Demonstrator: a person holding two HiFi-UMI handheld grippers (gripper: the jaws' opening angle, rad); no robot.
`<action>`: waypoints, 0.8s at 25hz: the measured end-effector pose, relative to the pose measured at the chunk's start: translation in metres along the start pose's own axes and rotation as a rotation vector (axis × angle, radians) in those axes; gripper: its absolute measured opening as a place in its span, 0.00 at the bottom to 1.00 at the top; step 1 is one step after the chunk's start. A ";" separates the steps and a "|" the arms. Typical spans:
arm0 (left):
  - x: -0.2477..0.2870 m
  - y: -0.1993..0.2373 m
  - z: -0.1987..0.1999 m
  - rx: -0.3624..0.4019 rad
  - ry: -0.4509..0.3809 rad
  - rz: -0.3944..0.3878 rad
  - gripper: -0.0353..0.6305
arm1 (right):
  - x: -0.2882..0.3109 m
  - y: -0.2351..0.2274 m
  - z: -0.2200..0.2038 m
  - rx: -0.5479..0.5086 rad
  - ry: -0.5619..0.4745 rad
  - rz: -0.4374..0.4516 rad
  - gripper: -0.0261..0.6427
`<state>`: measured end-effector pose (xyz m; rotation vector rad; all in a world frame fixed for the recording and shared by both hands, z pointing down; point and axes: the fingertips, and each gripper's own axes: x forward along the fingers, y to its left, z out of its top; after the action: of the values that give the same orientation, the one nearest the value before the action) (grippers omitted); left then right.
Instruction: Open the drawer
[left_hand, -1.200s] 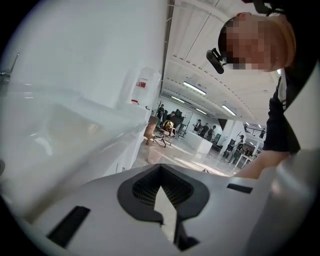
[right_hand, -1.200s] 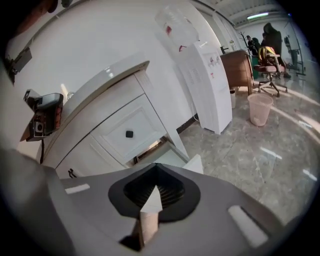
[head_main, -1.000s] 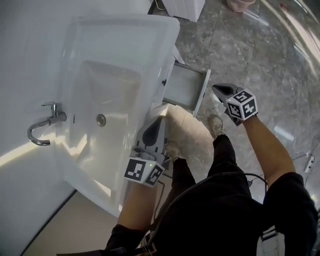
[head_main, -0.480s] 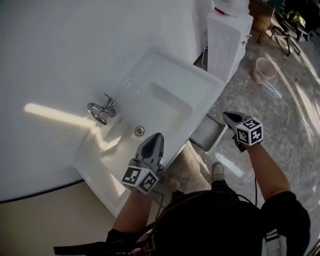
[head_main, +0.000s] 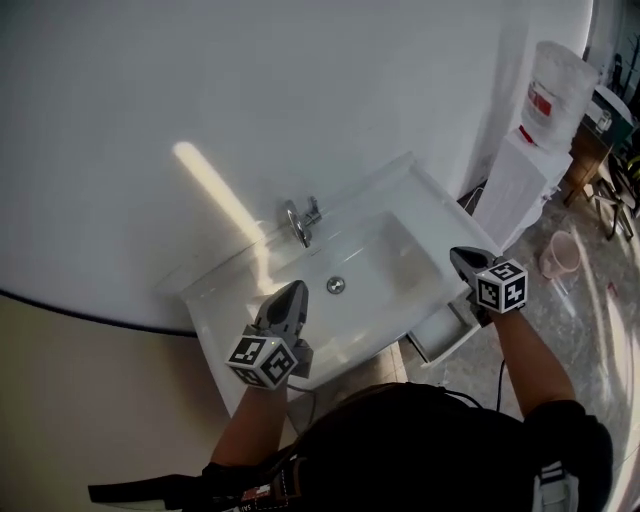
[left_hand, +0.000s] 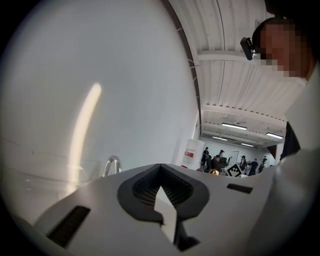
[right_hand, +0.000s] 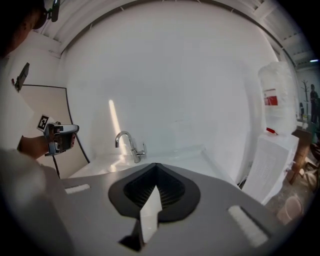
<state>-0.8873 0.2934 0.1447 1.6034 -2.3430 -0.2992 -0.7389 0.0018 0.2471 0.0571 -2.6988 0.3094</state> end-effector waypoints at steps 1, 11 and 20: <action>-0.012 0.011 0.006 -0.003 -0.014 0.022 0.04 | 0.009 0.012 0.010 -0.018 0.000 0.019 0.04; -0.133 0.105 0.051 -0.035 -0.121 0.220 0.04 | 0.105 0.145 0.090 -0.139 -0.022 0.201 0.04; -0.213 0.169 0.067 -0.047 -0.116 0.298 0.04 | 0.164 0.243 0.118 -0.137 -0.070 0.295 0.04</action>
<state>-0.9856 0.5533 0.1125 1.2216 -2.5975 -0.3860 -0.9567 0.2126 0.1594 -0.3800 -2.7890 0.2109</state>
